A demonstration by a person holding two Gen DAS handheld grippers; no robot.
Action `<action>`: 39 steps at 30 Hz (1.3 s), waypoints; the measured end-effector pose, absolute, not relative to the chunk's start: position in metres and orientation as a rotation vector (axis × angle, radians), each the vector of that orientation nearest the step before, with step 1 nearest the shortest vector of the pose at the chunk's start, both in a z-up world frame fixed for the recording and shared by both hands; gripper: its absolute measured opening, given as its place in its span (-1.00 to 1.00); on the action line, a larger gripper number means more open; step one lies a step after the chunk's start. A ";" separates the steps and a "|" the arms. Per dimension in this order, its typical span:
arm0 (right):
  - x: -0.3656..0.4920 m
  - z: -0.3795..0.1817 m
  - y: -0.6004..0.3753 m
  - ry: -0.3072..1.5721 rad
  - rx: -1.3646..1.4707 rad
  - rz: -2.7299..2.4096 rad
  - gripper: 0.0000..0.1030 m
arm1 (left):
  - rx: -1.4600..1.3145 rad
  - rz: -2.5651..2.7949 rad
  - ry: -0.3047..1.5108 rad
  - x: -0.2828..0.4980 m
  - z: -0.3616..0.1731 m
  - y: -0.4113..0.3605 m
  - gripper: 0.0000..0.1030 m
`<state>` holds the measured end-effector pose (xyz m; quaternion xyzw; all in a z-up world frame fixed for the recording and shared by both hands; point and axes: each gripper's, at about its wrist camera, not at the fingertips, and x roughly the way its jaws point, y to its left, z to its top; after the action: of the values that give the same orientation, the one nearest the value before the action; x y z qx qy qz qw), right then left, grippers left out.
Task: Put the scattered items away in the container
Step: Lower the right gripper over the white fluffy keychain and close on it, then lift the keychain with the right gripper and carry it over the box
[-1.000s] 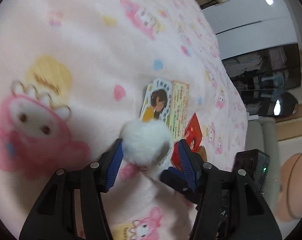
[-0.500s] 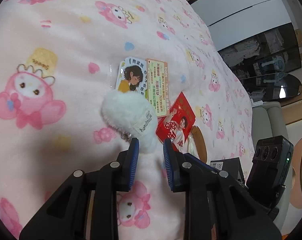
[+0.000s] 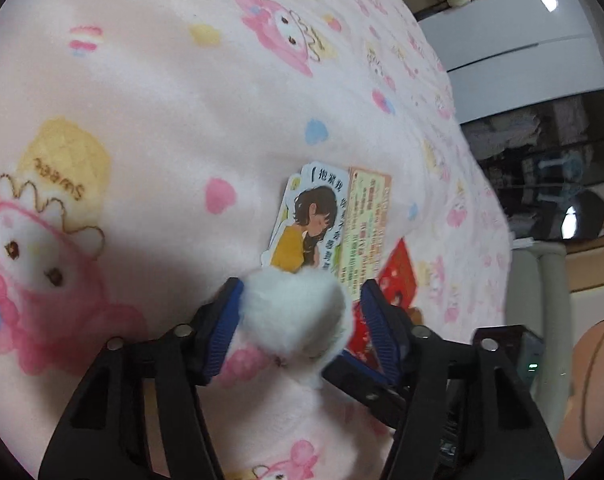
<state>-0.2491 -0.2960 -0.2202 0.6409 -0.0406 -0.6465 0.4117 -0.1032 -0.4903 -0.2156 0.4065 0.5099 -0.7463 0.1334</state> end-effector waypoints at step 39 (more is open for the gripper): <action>-0.248 -0.209 -0.260 -0.049 1.533 -1.732 -0.35 | 1.389 -2.276 1.525 -0.150 -0.238 -0.437 -0.30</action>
<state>-0.2483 -0.2597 -0.2085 0.6065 -0.0195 -0.6855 0.4023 -0.1499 -0.4367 -0.2377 0.4519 0.4963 -0.7404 0.0351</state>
